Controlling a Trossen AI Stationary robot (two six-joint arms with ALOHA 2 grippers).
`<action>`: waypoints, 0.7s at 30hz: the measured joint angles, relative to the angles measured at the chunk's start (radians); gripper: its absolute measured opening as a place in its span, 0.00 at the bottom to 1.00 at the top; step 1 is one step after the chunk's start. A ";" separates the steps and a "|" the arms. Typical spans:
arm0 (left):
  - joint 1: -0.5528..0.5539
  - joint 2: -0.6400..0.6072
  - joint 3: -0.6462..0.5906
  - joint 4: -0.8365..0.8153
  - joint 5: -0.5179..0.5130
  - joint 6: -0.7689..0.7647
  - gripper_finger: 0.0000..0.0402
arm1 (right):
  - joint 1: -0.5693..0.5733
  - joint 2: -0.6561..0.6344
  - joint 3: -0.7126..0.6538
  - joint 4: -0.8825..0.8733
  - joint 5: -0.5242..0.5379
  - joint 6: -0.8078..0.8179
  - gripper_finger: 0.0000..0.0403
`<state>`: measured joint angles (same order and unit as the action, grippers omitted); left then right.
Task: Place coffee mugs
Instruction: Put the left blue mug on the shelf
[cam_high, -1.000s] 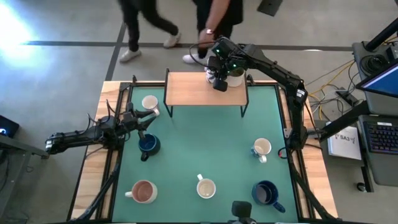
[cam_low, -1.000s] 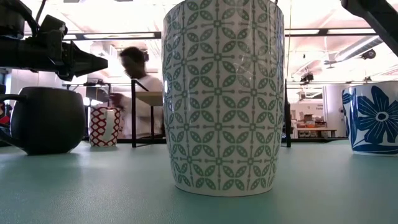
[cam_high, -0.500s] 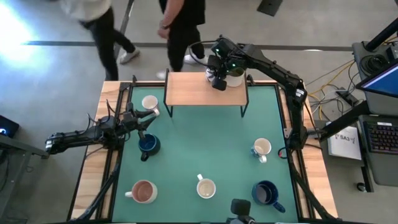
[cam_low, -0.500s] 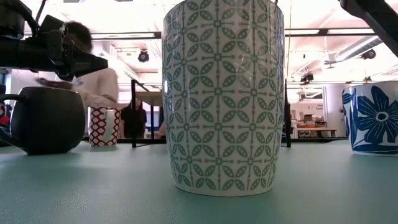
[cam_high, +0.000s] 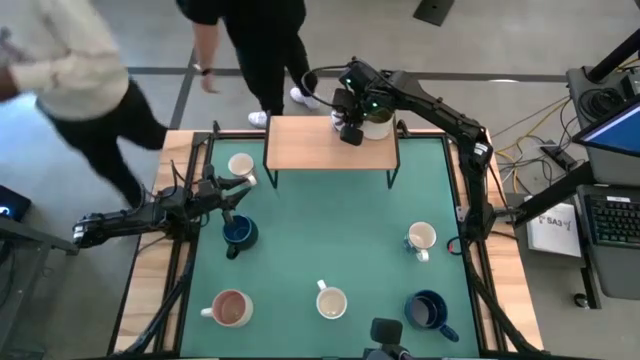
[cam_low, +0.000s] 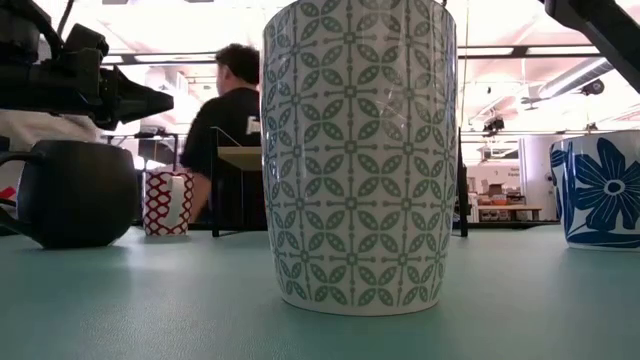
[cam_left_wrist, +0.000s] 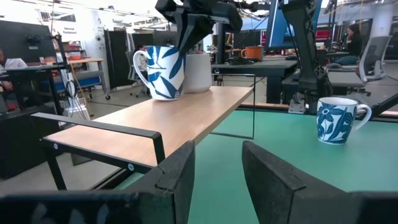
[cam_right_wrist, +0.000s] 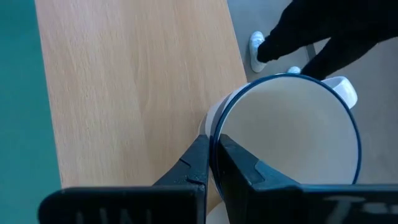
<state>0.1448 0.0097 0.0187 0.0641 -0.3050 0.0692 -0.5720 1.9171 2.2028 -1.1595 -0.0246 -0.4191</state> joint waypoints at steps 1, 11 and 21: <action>0.000 0.000 0.000 0.000 0.000 0.000 0.29 | 0.000 0.000 0.000 -0.001 0.000 0.000 0.04; 0.000 0.000 0.000 0.000 0.000 0.000 0.29 | 0.000 0.000 0.000 -0.010 0.001 0.000 0.14; 0.000 0.000 0.000 0.000 0.000 0.000 0.29 | 0.000 -0.004 0.000 -0.018 0.040 0.008 0.16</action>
<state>0.1450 0.0097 0.0187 0.0643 -0.3046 0.0692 -0.5720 1.9130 2.2032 -1.1774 0.0151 -0.4108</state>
